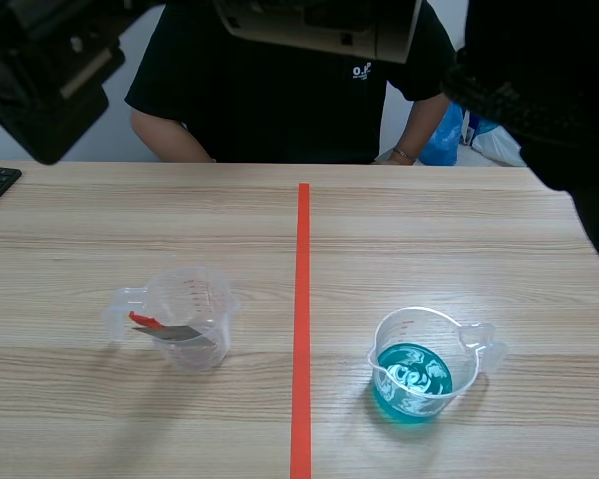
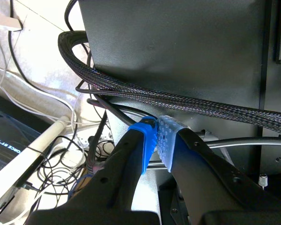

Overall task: Do the redox reaction experiment.
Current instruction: 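Lift the metal plate out of the left beaker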

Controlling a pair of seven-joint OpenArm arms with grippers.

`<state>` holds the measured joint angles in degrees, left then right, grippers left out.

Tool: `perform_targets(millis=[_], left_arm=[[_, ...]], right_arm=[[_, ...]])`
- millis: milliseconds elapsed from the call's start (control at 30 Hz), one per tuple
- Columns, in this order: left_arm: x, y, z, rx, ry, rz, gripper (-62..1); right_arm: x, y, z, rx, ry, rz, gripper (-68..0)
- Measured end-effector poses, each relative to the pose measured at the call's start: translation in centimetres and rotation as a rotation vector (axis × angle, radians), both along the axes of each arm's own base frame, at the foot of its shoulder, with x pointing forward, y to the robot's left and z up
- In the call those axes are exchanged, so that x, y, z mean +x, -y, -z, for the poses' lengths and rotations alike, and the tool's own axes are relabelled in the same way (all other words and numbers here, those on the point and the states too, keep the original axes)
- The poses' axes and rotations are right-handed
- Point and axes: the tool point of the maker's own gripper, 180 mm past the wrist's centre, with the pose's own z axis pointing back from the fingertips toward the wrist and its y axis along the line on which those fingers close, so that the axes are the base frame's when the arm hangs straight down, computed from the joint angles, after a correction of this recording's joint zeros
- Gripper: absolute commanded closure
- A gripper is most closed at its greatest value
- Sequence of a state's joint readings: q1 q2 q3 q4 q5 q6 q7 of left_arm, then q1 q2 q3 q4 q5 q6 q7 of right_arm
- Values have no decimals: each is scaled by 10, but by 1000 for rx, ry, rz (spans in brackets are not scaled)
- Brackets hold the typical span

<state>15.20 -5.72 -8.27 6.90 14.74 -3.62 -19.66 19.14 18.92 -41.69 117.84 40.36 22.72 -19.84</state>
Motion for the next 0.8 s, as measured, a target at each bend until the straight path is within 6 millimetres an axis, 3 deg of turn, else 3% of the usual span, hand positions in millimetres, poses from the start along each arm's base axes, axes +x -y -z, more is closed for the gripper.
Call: perform_targets(millis=[233,467,800], left_arm=[[0,0,0,0,0,0,-42],[0,0,0,0,0,0,-42],[0,0,0,0,0,0,-42]], right_arm=[[2,9,14,-48,-26,1,-679],[8,30,33,-122,-14,28,-679],[-14,68,81,-187,-89,1,-679]])
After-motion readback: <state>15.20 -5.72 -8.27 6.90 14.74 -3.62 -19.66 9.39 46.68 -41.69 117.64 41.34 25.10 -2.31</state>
